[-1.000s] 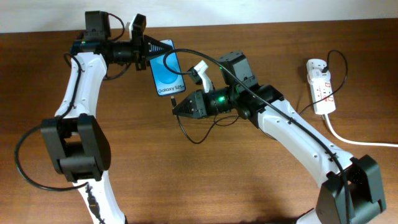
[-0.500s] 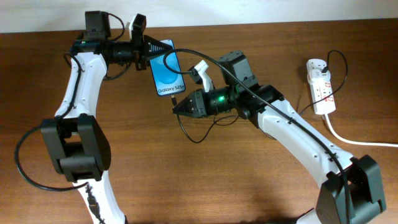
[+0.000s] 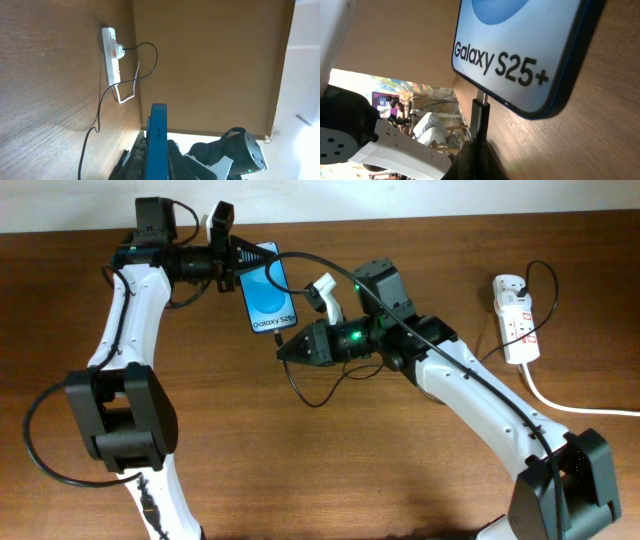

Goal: Plug charger to phone and switch on socket
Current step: 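Push the plug upward into the phone's charging port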

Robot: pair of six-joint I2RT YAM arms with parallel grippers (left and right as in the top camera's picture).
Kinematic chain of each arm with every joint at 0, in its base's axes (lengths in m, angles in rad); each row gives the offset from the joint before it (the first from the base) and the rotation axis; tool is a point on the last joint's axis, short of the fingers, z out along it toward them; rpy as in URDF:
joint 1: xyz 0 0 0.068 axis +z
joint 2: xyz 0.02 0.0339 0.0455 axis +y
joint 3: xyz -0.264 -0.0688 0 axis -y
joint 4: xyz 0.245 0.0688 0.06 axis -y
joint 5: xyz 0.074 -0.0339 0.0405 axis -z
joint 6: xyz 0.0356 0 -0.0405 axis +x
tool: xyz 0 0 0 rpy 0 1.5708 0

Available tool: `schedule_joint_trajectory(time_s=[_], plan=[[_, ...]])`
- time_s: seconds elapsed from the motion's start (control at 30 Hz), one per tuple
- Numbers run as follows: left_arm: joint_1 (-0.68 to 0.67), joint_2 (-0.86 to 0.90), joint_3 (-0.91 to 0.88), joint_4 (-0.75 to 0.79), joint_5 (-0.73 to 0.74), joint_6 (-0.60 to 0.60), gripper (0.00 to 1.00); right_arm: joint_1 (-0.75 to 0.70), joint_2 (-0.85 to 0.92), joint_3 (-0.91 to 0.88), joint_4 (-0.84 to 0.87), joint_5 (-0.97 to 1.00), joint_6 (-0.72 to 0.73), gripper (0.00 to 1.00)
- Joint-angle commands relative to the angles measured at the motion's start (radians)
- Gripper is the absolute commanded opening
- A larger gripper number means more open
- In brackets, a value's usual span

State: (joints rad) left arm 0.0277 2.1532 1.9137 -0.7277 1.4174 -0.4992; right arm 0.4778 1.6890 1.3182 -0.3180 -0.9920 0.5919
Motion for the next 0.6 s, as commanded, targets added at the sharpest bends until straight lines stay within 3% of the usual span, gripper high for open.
schedule_joint_trajectory(time_s=[0.0,0.57], plan=[[-0.008,-0.010,0.010,-0.006,0.079,0.000,0.00,-0.040,0.004,0.008,0.025,0.039,0.001,0.04],[-0.063,-0.010,0.010,-0.006,0.079,-0.010,0.00,-0.040,0.005,0.008,0.039,0.063,0.008,0.04]])
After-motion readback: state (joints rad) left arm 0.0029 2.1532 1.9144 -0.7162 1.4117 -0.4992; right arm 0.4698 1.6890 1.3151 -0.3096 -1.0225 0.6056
